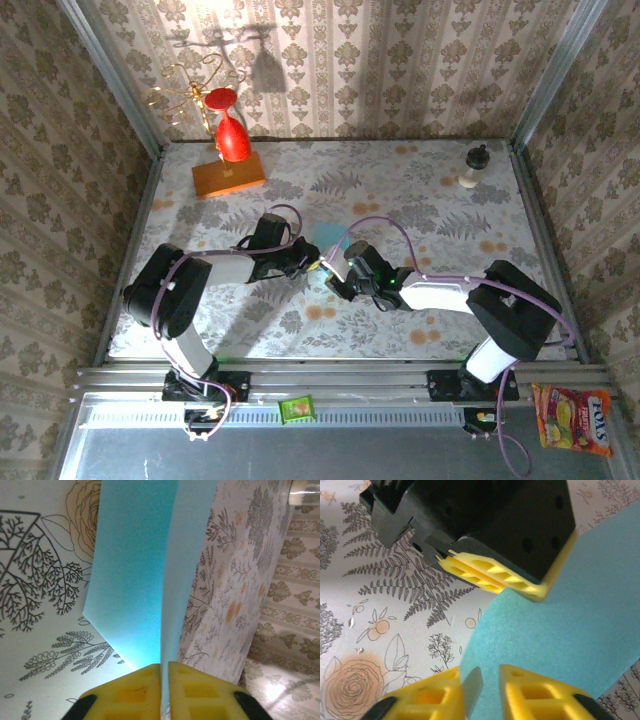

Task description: Fold a paper plane with a square sheet of paper (pick it up from the middle)

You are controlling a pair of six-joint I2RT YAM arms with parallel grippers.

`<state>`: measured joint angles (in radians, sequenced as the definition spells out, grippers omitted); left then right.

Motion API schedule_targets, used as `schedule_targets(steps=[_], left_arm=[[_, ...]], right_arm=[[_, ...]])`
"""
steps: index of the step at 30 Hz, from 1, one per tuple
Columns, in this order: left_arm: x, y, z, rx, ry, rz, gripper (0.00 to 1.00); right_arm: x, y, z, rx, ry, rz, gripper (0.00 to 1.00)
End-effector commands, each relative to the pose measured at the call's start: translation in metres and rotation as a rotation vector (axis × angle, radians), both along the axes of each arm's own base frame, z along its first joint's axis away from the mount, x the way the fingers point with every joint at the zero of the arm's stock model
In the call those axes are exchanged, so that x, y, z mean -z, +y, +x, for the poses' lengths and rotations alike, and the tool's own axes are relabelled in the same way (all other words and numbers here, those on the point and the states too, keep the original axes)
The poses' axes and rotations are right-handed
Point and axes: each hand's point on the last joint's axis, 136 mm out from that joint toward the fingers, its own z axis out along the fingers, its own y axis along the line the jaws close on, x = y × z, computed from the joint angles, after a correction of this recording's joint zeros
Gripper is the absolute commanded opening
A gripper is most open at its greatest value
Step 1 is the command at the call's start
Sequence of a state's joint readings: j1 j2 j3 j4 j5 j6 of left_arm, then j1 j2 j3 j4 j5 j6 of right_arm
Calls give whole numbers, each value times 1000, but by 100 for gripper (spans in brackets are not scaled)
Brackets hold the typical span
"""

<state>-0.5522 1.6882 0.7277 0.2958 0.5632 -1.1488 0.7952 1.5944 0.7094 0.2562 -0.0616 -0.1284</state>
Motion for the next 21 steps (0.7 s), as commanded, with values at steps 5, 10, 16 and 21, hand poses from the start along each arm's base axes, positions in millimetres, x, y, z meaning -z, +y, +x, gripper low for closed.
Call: schedule_targets(steps=[5,10,16,21], left_arm=[[-13,41,2,-67,-41,103,34],[-38,49,8,-29,-142,193,39],[-38,22,18,59,-160,207,39],[-19,-2,25,120,-135,226,32]], right_arm=[[-6,8,-12,-65,77,85,12],[-8,9,-27,-98,152,122,10],[-7,12,-47,-131,263,167,8],[-2,9,-57,-130,317,179,8]])
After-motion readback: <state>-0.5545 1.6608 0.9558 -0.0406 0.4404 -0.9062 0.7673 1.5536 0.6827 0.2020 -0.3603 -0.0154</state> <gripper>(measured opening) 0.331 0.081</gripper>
